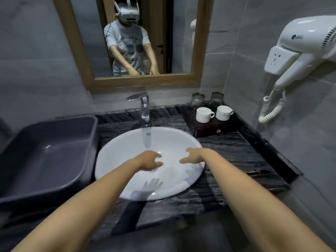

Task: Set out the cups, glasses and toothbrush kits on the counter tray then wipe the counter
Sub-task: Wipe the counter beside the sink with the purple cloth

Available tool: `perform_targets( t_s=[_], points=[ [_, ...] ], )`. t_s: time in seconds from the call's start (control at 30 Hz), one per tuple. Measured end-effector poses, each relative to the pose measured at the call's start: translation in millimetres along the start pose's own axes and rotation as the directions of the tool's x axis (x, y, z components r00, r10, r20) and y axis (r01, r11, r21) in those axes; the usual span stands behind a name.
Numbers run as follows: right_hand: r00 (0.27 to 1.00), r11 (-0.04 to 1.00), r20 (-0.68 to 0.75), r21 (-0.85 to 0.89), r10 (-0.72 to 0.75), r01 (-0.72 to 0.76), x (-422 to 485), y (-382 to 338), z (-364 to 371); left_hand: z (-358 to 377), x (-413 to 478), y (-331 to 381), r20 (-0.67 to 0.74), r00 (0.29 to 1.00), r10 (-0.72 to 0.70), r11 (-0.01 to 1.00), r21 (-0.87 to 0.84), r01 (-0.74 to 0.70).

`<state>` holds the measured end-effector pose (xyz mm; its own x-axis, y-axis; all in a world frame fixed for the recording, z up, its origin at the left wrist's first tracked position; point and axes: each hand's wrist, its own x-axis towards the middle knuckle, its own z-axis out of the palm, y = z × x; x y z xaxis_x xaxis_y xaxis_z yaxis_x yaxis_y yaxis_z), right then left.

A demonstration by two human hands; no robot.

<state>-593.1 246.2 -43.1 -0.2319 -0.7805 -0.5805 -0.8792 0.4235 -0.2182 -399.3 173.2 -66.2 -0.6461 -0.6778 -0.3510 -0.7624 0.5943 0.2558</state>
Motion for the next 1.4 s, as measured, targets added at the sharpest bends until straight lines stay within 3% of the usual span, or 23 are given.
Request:
perform_targets(
  t_s=[0.2, 0.37, 0.57, 0.73, 0.83, 0.97, 1.17, 1.3, 1.4],
  points=[
    [0.990, 0.983, 0.124, -0.161, -0.070, 0.090, -35.5, -72.8, 40.6, 8.7, -98.4, -60.5, 0.087, 0.996, -0.022, 0.998, -0.049, 0.026],
    [0.954, 0.966, 0.240, -0.141, -0.181, 0.218, -53.5, -140.9, 65.4, 23.6, -167.1, -121.9, 0.212, 0.967, -0.142, 0.941, -0.275, 0.199],
    [0.882, 0.903, 0.340, -0.166, -0.325, 0.397, -60.0, -214.2, 96.4, 53.5, -230.7, -182.1, 0.171, 0.915, -0.366, 0.862, -0.310, 0.402],
    [0.825, 0.781, 0.190, -0.264, -0.533, 0.566, -56.8, -249.6, 133.9, 78.3, -254.2, -198.1, -0.064, 0.875, -0.480, 0.852, -0.274, 0.447],
    [0.809, 0.767, 0.141, -0.259, -0.571, 0.587, -45.6, -258.1, 161.0, 99.1, -249.2, -198.6, -0.096, 0.868, -0.488, 0.848, -0.289, 0.445],
    [0.817, 0.781, 0.026, -0.276, -0.576, 0.560, -26.9, -262.1, 193.4, 123.0, -233.3, -198.8, -0.127, 0.814, -0.568, 0.779, -0.402, 0.481],
    [0.829, 0.819, -0.105, -0.265, -0.549, 0.509, -12.2, -266.6, 213.6, 127.0, -214.6, -205.6, -0.208, 0.617, -0.759, 0.580, -0.645, 0.497],
    [0.848, 0.839, -0.119, -0.265, -0.517, 0.475, -10.4, -273.2, 213.8, 124.5, -209.8, -213.0, -0.218, 0.612, -0.760, 0.598, -0.603, 0.528],
    [0.873, 0.876, -0.113, -0.157, -0.475, 0.456, -10.2, -274.7, 211.5, 121.6, -209.7, -210.0, -0.259, 0.612, -0.747, 0.629, -0.574, 0.525]
  ],
)
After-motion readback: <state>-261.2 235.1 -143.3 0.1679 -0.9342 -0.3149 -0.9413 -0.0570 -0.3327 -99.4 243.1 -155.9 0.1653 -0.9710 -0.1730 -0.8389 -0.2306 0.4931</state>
